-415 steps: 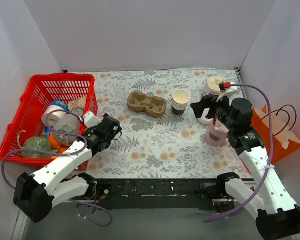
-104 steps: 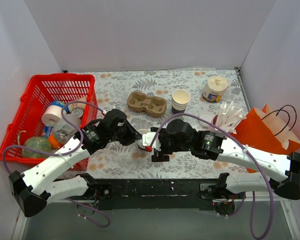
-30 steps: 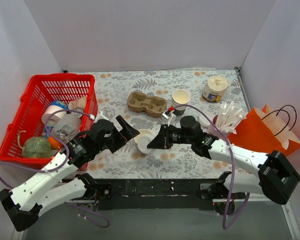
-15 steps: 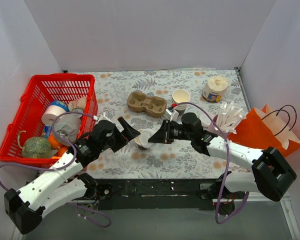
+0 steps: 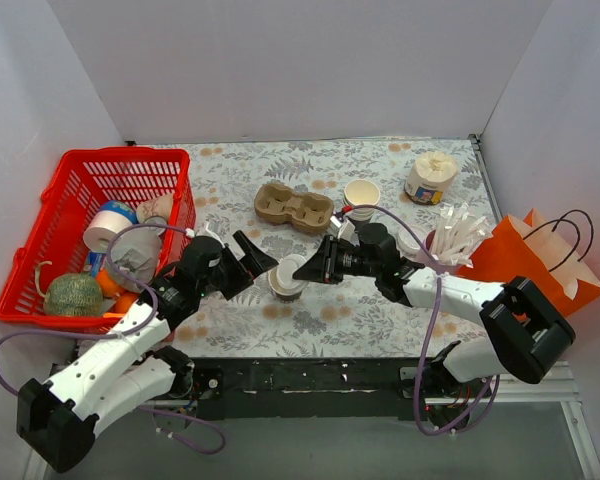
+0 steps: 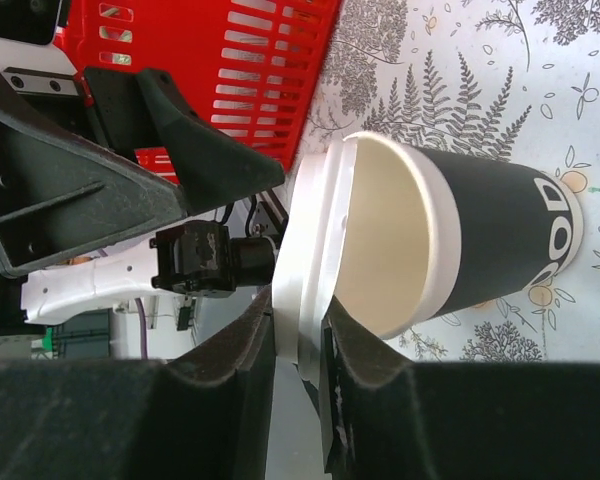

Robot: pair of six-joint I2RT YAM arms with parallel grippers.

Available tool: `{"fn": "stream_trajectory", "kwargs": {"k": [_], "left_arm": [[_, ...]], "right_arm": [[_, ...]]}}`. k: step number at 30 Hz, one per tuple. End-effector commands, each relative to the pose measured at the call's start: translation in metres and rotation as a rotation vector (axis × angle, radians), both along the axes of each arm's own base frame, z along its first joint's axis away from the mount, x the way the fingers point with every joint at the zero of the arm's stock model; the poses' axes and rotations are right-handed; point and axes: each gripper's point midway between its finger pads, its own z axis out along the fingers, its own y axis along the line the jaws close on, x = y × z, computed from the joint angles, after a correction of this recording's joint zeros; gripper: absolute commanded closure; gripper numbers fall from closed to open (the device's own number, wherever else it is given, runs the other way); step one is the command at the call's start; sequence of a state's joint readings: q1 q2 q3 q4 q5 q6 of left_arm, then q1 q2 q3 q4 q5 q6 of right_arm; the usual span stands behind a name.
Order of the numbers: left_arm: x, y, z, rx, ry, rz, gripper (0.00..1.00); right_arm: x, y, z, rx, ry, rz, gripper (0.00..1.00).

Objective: Pack the takeout coffee

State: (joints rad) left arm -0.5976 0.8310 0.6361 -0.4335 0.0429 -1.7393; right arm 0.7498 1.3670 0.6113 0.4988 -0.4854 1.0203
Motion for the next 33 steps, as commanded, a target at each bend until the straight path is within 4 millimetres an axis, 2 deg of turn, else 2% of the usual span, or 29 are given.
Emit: {"fn": "stream_trajectory", "kwargs": {"k": [1, 3, 10, 20, 33], "left_arm": [[0.004, -0.001, -0.002, -0.003, -0.011, -0.028, 0.02], [0.004, -0.002, -0.005, 0.000, -0.002, -0.036, 0.02], [0.006, -0.003, -0.010, 0.021, 0.004, -0.058, 0.02], [0.007, -0.007, -0.020, 0.029, 0.033, -0.072, 0.02], [0.017, -0.017, -0.017, 0.006, 0.022, -0.084, 0.02]], "right_arm": [[0.004, 0.006, 0.013, 0.057, -0.009, 0.007, 0.70], [0.005, 0.006, 0.012, 0.053, -0.012, 0.005, 0.65], [0.010, 0.001, 0.007, -0.017, -0.027, -0.024, 0.59], [0.019, -0.012, 0.015, -0.111, -0.075, -0.095, 0.53], [0.030, -0.024, -0.004, -0.219, -0.055, -0.168, 0.51]]}}
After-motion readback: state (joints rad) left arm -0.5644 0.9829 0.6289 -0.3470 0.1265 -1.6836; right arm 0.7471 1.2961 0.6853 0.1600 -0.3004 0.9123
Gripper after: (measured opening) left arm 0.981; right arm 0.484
